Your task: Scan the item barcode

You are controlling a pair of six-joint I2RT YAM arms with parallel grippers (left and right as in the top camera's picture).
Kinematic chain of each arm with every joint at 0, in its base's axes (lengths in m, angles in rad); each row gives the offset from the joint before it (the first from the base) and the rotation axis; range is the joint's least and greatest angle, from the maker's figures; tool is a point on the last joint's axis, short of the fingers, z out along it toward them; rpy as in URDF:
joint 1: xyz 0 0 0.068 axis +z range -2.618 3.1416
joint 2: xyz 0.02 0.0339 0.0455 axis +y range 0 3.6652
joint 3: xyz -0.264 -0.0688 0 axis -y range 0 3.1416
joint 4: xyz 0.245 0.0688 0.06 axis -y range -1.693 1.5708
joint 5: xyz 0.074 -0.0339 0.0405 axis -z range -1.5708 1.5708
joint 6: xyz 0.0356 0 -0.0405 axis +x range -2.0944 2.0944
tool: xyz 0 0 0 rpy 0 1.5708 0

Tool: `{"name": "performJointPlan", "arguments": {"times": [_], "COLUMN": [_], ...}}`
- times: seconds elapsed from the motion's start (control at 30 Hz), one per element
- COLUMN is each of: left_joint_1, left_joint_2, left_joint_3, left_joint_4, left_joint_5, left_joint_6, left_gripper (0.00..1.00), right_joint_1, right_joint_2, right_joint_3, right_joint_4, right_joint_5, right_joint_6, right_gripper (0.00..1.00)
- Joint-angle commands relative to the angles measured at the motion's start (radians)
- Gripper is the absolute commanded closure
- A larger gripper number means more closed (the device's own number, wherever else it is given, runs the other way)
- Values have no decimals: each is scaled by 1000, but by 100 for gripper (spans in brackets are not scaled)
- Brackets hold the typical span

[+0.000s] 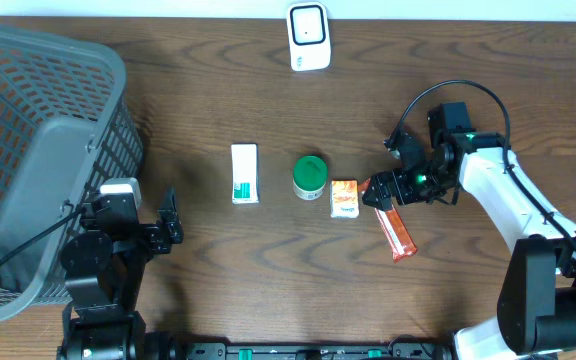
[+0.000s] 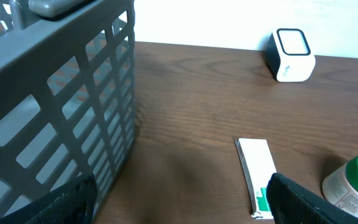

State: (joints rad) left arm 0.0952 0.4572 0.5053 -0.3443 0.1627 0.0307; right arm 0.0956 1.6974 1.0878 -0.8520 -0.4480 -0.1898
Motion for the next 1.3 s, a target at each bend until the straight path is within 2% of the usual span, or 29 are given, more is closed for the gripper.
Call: {"name": "performJointPlan", "arguments": {"times": [0.0, 0.5, 0.8, 0.93, 1.17, 1.27], "left_joint_1": [-2, -2, -2, -2, -2, -2], "left_joint_2": [-2, -2, -2, -2, -2, -2], "left_joint_3": [0, 0, 0, 0, 0, 0], "left_joint_4": [0, 0, 0, 0, 0, 0], "left_joint_5": [9, 9, 9, 9, 9, 9], "left_joint_6": [14, 14, 14, 14, 14, 14], "left_gripper": [12, 12, 12, 12, 12, 12], "right_joint_1": [-3, 3, 3, 3, 2, 3], "right_joint_2": [-8, -5, 89, 164, 216, 216], "right_joint_3": [-36, -141, -149, -149, -149, -146], "right_joint_4": [26, 88, 111, 125, 142, 142], "right_joint_5": [13, 9, -14, -13, -1, -2], "right_joint_6": [-31, -59, -58, -58, -58, -58], "right_gripper": [1, 2, 9, 20, 70, 76]}}
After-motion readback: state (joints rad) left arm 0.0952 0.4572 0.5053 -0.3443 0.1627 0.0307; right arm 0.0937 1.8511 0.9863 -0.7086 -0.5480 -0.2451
